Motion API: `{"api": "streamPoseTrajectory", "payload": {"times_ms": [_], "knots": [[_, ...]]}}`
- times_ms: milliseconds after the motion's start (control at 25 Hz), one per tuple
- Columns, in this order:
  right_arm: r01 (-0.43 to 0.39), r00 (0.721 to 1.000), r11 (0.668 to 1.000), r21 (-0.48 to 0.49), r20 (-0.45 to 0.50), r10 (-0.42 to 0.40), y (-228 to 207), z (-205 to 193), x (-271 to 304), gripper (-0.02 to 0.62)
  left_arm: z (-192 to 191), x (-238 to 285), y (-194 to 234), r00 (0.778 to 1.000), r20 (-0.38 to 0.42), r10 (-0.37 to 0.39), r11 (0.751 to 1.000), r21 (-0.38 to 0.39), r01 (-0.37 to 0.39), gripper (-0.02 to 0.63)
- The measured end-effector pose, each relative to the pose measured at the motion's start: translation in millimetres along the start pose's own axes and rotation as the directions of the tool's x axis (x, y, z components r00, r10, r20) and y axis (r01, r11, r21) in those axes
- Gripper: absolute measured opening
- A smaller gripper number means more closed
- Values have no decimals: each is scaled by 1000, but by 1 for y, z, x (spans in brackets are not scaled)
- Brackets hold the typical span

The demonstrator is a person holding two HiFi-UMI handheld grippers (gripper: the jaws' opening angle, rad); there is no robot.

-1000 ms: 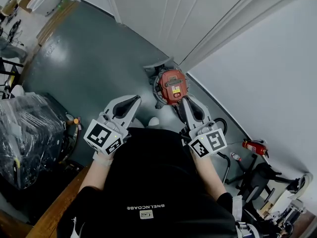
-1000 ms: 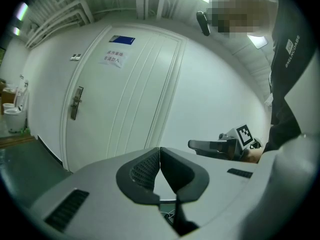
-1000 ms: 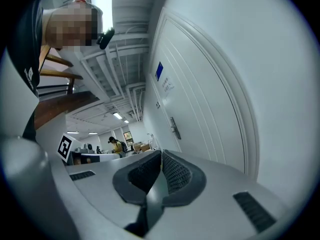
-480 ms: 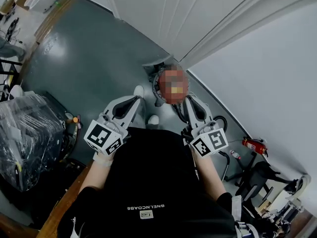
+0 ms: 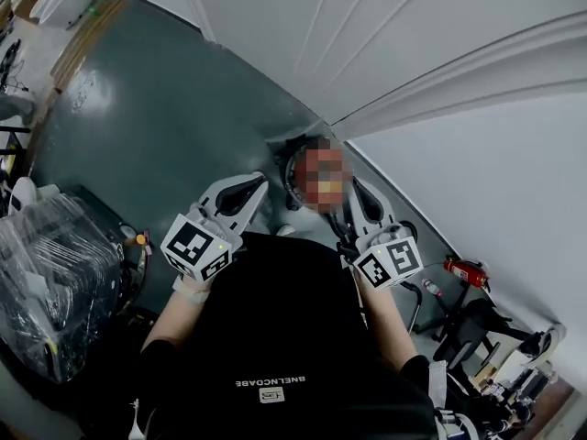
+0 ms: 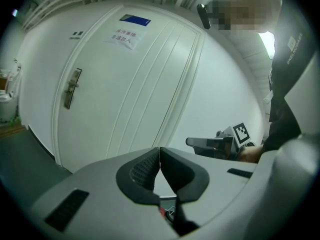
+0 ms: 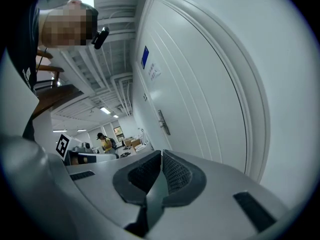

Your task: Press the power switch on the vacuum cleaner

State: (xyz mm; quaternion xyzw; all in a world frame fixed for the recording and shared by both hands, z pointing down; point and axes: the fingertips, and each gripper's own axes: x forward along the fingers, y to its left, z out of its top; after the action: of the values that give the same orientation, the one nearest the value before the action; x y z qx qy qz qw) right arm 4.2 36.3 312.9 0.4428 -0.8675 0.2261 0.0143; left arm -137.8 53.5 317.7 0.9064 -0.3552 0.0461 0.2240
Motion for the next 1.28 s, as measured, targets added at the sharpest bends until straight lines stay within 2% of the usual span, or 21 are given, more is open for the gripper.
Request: {"api": "streamPoseTrajectory", "payload": {"times_ms": [320,560,720,1040,1280], "knots": [[85,996,996,-19,-13,-85,-9,16,57,32,20,22,55,992,-59,-110,994,6,111,15],[168,982,986,8,-90,-167,-31,6,68,32,24,50,62,972,-125,-201,978,23,205,15],[207,969,978,14,-143,-203,-51,-5,56,32,25,68,51,958,-151,-242,968,27,249,15],[277,936,960,35,-233,-262,-105,-38,10,32,5,116,5,918,-250,-308,946,26,324,15],[344,878,939,21,-362,-313,-166,-104,-31,32,-19,152,-35,881,-343,-325,935,20,353,15]]}}
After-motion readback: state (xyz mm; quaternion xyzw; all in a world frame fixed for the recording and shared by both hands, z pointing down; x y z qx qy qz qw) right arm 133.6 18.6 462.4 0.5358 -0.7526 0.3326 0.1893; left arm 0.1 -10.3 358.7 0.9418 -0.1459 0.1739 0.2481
